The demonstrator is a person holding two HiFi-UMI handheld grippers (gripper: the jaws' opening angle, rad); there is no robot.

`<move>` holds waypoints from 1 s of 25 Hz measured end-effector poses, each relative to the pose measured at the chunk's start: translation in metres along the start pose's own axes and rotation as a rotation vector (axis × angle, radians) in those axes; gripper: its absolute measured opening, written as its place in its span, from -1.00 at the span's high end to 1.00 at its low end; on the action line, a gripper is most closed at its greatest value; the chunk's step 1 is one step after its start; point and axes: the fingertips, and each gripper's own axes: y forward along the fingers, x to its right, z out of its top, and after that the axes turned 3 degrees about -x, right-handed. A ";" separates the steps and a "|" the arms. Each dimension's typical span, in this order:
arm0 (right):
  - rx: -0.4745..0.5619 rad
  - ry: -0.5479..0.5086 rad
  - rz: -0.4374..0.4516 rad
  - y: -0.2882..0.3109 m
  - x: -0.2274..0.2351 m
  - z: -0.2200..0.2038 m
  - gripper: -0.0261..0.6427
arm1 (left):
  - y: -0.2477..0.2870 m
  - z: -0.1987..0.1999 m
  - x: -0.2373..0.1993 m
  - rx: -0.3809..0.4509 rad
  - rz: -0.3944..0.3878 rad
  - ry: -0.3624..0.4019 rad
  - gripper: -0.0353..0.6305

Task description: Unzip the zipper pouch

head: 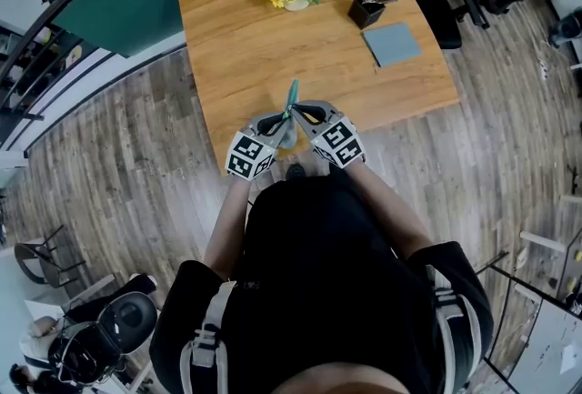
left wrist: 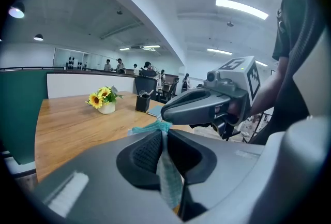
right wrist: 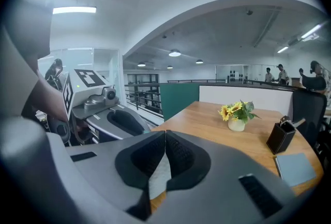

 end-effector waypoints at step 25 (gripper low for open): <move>-0.084 0.046 -0.125 0.002 0.027 -0.016 0.90 | -0.008 0.001 0.011 -0.007 -0.057 0.120 0.80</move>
